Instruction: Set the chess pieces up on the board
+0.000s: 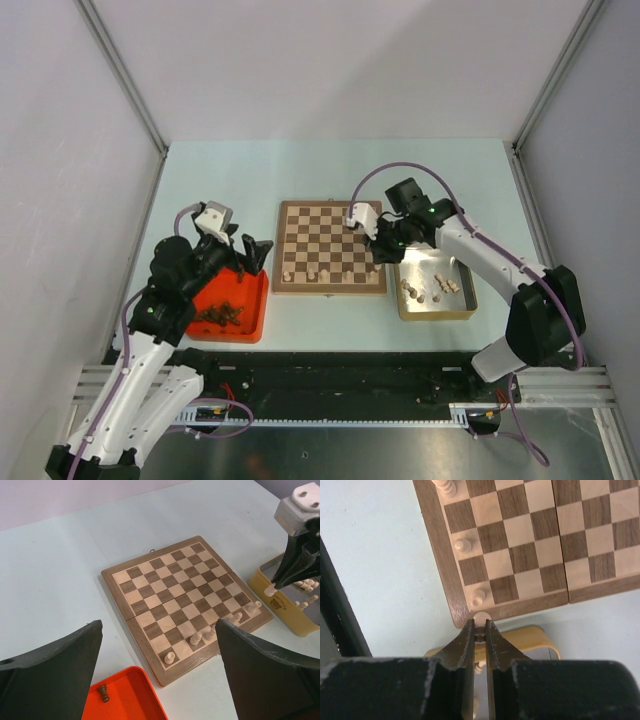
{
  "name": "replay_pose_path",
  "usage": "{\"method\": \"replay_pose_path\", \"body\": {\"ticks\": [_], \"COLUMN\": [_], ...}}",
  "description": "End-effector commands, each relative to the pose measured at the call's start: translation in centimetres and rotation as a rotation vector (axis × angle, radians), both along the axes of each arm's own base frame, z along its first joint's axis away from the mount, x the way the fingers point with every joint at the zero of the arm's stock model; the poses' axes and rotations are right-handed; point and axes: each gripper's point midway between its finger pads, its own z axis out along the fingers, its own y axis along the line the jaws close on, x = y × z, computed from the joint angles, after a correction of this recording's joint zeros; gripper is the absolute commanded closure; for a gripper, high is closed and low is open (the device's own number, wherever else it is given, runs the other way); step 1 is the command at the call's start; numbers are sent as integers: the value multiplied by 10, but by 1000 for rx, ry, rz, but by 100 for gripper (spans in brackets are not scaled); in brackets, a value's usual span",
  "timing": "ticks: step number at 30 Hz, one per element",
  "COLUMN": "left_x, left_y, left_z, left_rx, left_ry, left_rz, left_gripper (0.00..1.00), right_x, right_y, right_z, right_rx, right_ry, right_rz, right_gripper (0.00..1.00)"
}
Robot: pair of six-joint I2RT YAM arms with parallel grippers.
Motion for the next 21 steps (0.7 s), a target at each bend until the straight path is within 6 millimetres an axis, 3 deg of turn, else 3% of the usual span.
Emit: {"method": "replay_pose_path", "body": {"ticks": [1,11,21], "left_x": [4,5,6], "left_y": [10,18,23], "left_z": [6,8,10], "left_rx": [29,32,35], "left_ry": [-53,-67,-77], "left_rz": [45,92,121], "left_gripper": [0,0,0], "right_x": [10,8,14], "right_y": [21,35,35], "right_z": [4,-9,-18], "right_rx": [16,11,-11], "right_ry": [-8,41,48], "right_rz": [-21,-10,-50], "right_gripper": [98,97,97]}}
